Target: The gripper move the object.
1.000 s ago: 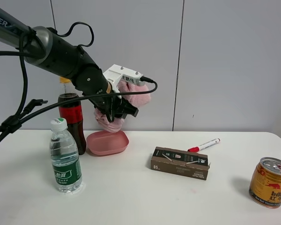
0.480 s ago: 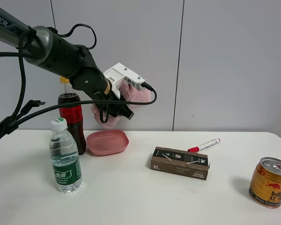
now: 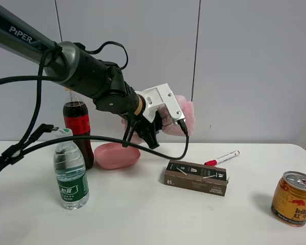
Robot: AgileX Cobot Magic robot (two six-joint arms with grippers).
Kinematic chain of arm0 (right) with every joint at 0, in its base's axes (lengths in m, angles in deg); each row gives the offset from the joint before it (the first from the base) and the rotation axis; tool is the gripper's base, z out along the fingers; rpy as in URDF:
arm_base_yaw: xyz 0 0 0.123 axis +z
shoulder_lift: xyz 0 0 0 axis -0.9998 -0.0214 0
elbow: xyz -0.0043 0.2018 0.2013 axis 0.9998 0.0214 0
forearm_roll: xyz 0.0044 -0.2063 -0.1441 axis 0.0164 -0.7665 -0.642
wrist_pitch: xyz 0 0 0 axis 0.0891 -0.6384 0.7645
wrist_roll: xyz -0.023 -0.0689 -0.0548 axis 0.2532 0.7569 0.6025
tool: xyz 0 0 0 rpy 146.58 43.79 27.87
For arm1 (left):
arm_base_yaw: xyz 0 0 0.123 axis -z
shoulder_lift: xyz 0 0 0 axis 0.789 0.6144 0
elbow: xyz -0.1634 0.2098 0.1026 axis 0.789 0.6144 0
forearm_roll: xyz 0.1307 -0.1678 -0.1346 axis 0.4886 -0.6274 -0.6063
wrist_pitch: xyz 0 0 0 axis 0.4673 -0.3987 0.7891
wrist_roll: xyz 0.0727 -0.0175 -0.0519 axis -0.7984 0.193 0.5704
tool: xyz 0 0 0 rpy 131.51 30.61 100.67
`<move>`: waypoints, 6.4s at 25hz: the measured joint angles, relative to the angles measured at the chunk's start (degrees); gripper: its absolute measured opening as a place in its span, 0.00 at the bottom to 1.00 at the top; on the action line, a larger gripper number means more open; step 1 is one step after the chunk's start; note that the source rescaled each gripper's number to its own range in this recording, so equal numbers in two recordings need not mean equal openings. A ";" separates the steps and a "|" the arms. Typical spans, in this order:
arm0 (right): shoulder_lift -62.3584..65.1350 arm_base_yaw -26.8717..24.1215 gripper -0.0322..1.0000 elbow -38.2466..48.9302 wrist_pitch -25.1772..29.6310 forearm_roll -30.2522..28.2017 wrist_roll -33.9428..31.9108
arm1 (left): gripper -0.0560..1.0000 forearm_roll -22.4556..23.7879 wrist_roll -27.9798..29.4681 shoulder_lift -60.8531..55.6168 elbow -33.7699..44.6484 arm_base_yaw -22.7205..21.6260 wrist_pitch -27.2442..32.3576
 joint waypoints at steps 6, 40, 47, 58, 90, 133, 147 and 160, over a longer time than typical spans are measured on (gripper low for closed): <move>0.00 0.00 1.00 0.00 0.00 0.00 0.00 | 0.07 6.77 -2.70 1.17 -0.09 0.50 -4.37; 0.00 0.00 1.00 0.00 0.00 0.00 0.00 | 0.07 10.73 -2.87 14.89 -16.80 -0.82 -11.70; 0.00 0.00 1.00 0.00 0.00 0.00 0.00 | 0.07 10.73 -2.63 16.73 -18.63 -1.17 -11.65; 0.00 0.00 1.00 0.00 0.00 0.00 0.00 | 0.07 10.80 3.54 16.79 -19.47 -1.70 -11.31; 0.00 0.00 1.00 0.00 0.00 0.00 0.00 | 0.99 9.46 32.08 7.68 -19.88 3.38 -4.04; 0.00 0.00 1.00 0.00 0.00 0.00 0.00 | 1.00 -51.10 -10.52 -32.95 -19.88 -24.24 52.53; 0.00 0.00 1.00 0.00 0.00 0.00 0.00 | 1.00 -59.90 -13.84 -49.30 -1.20 -43.51 51.83; 0.00 0.00 1.00 0.00 0.00 0.00 0.00 | 1.00 -60.29 -13.84 -95.06 38.74 -49.27 43.85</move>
